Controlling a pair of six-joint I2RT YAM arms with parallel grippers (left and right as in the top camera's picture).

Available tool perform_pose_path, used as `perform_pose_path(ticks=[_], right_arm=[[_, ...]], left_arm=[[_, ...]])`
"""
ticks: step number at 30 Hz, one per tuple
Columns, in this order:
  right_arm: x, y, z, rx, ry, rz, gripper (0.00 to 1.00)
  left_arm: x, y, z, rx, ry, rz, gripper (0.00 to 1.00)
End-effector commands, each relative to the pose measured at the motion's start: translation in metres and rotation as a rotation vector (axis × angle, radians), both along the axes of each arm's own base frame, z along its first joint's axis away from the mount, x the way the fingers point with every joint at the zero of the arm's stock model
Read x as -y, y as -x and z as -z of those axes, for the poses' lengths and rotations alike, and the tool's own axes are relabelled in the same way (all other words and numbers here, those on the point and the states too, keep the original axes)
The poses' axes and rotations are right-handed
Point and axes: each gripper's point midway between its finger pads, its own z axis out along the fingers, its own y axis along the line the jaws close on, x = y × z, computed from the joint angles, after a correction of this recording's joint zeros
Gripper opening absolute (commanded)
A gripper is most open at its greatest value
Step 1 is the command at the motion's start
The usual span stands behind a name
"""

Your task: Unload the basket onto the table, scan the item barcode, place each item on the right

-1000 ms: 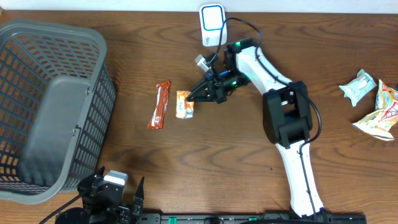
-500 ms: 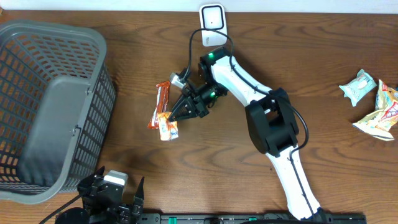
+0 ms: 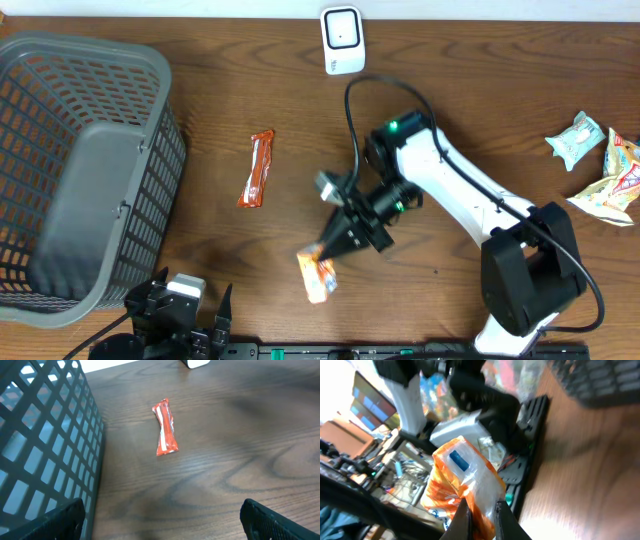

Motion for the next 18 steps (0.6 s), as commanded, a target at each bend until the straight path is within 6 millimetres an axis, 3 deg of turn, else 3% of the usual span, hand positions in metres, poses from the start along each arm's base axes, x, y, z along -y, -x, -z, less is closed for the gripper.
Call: perform_pose_path(ticks=[1, 5, 11, 14, 16, 17, 18], right_arm=[[0.011, 0.01, 0.014, 0.064, -0.025, -0.038, 0.02], [0.02, 0.002, 0.032, 0.126, 0.054, -0.066, 0.02], [0.012, -0.092, 0.083, 0.184, 0.436, 0.252, 0.01], [0.026, -0.148, 0.111, 0.276, 0.696, 0.499, 0.01], [0.042, -0.184, 0.119, 0.38, 0.826, 0.655, 0.01], [0.045, -0.193, 0.119, 0.423, 0.846, 0.682, 0.01], [0.054, -0.216, 0.117, 0.547, 0.904, 0.752, 0.01]], left_arm=[[0.001, 0.0, -0.003, 0.01, 0.001, 0.008, 0.99], [0.001, 0.0, -0.003, 0.011, 0.001, 0.008, 0.98], [0.001, 0.0, -0.003, 0.011, 0.001, 0.008, 0.98], [0.001, 0.0, -0.003, 0.011, 0.001, 0.008, 0.98], [0.001, 0.0, -0.003, 0.01, 0.001, 0.008, 0.98], [0.001, 0.0, -0.003, 0.01, 0.001, 0.008, 0.98], [0.001, 0.0, -0.003, 0.01, 0.001, 0.008, 0.98]])
